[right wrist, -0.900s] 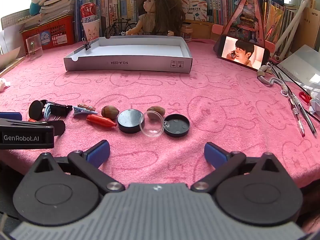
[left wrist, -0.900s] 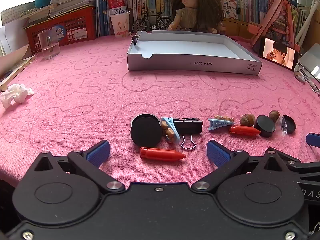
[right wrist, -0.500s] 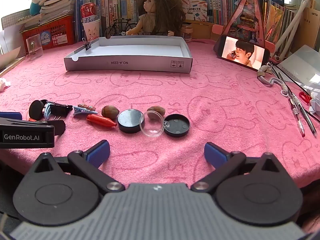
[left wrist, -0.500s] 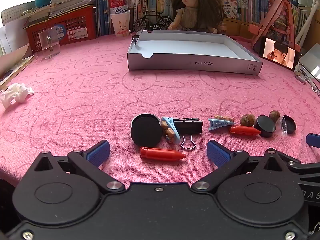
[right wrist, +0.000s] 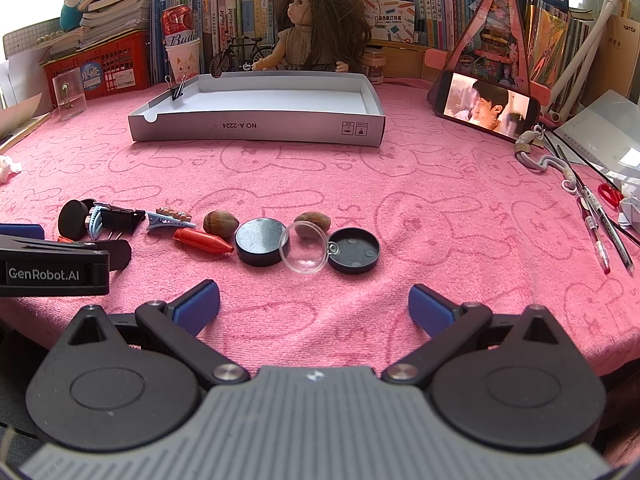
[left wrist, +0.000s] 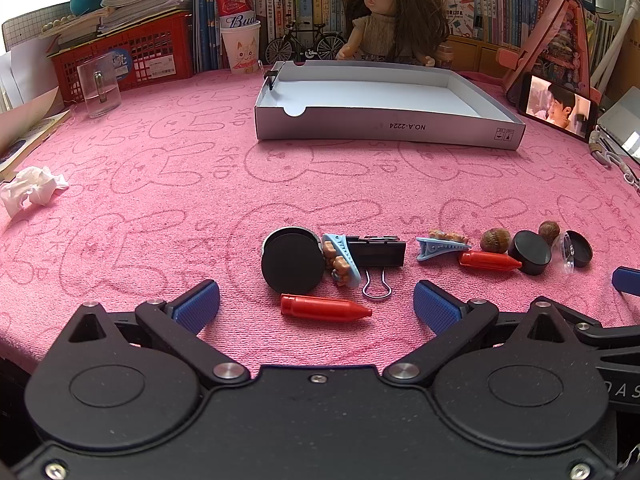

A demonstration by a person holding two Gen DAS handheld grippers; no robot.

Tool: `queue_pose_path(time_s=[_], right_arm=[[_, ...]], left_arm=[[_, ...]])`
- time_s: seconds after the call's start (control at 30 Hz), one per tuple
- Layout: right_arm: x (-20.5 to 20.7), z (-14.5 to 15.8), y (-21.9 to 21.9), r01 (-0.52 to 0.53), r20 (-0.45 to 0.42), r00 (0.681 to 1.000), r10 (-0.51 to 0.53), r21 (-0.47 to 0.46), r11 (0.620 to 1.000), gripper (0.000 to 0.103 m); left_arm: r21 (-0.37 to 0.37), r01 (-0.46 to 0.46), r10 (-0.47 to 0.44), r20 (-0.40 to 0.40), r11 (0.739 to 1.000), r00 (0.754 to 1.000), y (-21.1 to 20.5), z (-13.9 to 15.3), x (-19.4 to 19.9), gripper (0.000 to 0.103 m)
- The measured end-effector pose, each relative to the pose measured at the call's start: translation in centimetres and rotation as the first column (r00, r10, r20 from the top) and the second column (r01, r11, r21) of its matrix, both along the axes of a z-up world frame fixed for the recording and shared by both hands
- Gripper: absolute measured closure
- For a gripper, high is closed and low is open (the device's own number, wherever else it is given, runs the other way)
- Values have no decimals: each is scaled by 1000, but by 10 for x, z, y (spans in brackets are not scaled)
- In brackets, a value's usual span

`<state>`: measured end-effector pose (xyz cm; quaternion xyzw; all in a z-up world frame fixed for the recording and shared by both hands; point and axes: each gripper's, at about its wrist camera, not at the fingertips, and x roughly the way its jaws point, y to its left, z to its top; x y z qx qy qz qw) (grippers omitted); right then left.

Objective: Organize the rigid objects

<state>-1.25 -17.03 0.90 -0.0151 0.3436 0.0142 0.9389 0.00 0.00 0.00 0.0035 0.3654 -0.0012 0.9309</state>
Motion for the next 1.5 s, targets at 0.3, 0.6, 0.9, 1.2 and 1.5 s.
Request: queue_pose_path(time_s=[0.3, 0.6, 0.9, 1.2, 1.5], right_arm=[[0, 0, 0, 0, 0, 1000, 0, 0, 1000, 0], [0, 0, 0, 0, 0, 1000, 0, 0, 1000, 0], [0, 0, 0, -1, 0, 1000, 1, -1, 1000, 0], [1, 3, 0, -1, -13, 1000, 1, 0, 1000, 0], [2, 1, -1, -3, -8, 1000, 3, 0, 1000, 0]], left_arm=[[0, 0, 0, 0, 1000, 1000, 0, 0, 0, 0], [-1, 0, 0, 1, 1000, 1000, 0, 0, 0, 0], [0, 0, 0, 2, 1000, 1000, 0, 0, 0, 0], [0, 2, -2, 8, 1000, 1000, 0, -1, -1, 0], [1, 7, -7, 20, 1000, 1000, 1, -4, -3, 0]])
